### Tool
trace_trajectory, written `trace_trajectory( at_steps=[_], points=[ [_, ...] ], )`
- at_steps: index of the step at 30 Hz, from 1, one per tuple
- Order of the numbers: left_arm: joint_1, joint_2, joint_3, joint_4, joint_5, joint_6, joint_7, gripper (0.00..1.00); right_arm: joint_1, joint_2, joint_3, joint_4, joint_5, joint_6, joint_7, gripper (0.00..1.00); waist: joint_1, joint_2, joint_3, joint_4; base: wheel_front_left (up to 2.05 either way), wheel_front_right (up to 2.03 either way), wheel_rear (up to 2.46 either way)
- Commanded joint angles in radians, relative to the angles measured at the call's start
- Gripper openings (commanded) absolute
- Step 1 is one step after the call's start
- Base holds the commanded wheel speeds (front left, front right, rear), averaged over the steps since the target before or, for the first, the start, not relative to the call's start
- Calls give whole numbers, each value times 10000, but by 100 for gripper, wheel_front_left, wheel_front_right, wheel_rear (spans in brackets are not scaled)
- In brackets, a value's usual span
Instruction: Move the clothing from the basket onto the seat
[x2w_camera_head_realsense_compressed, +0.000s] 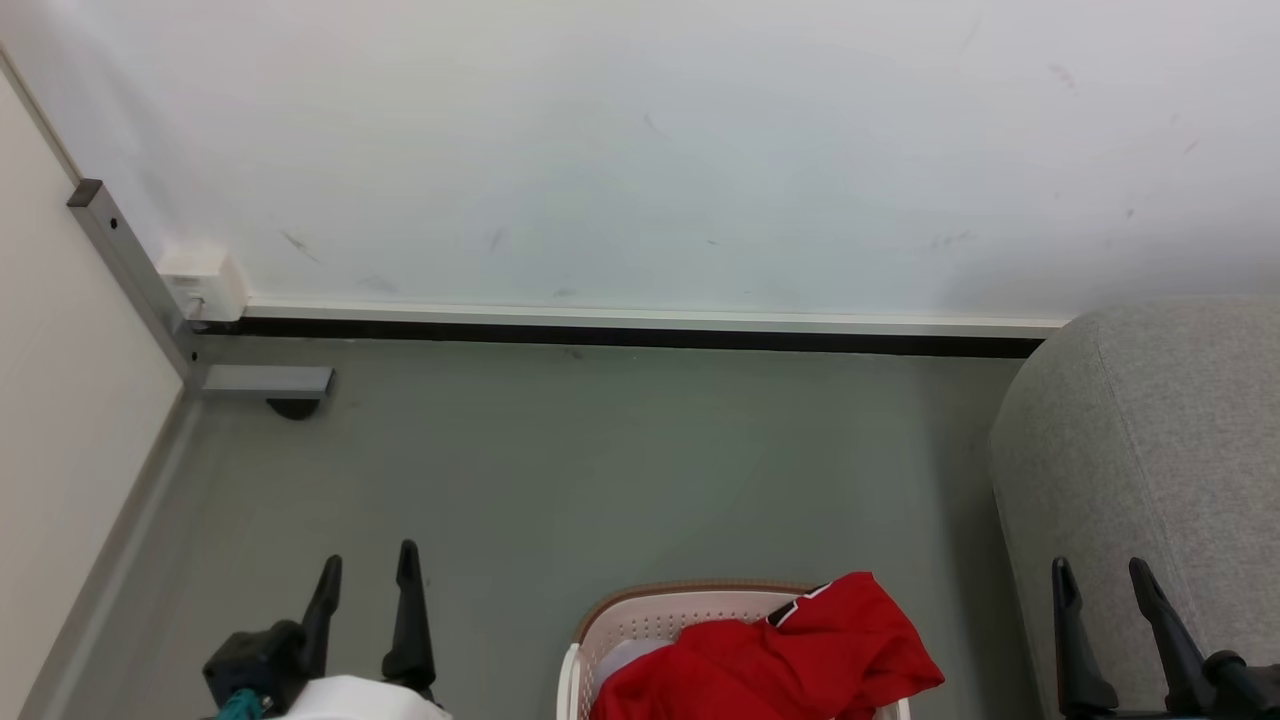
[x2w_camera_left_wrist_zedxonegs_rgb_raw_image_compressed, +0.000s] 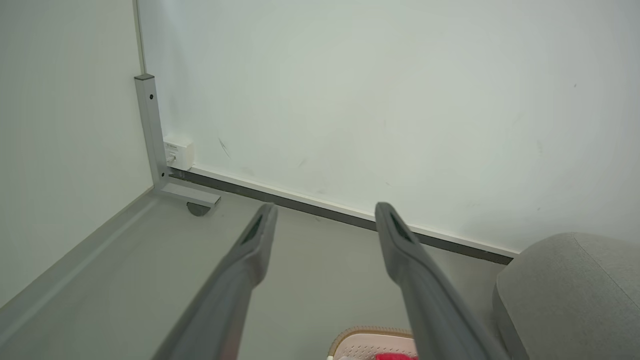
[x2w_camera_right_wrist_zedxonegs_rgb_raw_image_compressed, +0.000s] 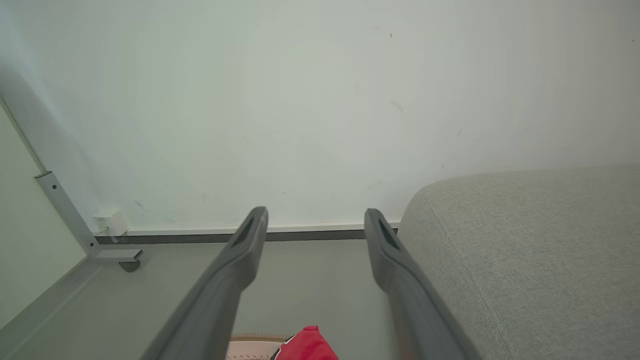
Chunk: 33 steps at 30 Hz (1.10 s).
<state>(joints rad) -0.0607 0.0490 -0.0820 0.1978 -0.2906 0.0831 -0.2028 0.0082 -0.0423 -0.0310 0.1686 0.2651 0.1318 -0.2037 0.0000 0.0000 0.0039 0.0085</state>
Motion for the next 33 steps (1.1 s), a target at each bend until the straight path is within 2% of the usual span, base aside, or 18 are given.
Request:
trace_trajectory(
  at_steps=[1,17,30,33],
  points=[
    [67,99,15,4,293,33,-80,100,117,-106,-19,12,-281,-16,-68,100,0,0,-2,0,0,0,0],
    [86,84,107,399,1352,-260,-423,100,252,-113,111,165,-1273,-18,-385,100,0,0,17,-14,0,0,0],
    [136,58,159,560,2134,-328,-634,100,347,-116,29,87,-2107,-20,-626,100,0,0,37,-51,0,0,0],
    [128,51,164,580,2079,-335,-621,100,330,-116,-15,111,-1944,-21,-624,100,0,0,78,-77,0,0,0]
  ],
)
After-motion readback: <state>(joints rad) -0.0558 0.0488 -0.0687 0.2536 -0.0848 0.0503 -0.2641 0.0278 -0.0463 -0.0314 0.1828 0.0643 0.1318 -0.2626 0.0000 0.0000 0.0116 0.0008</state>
